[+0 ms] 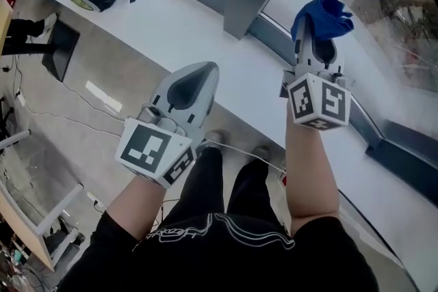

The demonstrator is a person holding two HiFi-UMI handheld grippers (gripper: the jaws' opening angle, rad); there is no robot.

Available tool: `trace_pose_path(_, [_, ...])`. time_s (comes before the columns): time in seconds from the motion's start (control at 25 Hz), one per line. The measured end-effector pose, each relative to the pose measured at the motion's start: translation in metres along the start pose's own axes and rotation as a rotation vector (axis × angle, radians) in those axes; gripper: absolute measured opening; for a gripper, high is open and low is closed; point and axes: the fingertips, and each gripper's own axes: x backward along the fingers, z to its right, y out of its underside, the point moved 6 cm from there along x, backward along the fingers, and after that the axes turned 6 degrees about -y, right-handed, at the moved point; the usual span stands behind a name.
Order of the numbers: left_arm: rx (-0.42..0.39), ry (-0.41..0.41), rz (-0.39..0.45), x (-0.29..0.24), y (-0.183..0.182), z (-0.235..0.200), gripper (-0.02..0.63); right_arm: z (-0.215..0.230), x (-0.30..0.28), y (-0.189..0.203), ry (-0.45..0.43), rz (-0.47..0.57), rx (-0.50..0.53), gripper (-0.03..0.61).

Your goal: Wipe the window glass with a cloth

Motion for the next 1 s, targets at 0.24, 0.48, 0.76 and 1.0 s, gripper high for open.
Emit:
trace_pose_path(0.24, [-0.054, -0.044, -0.031, 0.004, 0.007, -0.018, 0.003, -0.010, -0.048, -0.006, 0.016, 0.022, 0.024, 0.094])
trace_pose_path(0.48, [-0.043, -0.009, -0.030, 0.001, 0.012, -0.014, 0.003, -0.010, -0.064, -0.006, 0.030, 0.023, 0.036, 0.093])
trace_pose_path(0.76, [-0.052, 0.015, -0.045, -0.001, 0.017, -0.009, 0.003, -0.006, -0.064, -0.002, 0.048, 0.008, 0.058, 0.094])
trace_pose_path(1.0, [-0.071, 0.045, -0.058, -0.011, 0.018, 0.008, 0.003, 0.013, -0.043, 0.000, 0.072, 0.017, 0.022, 0.094])
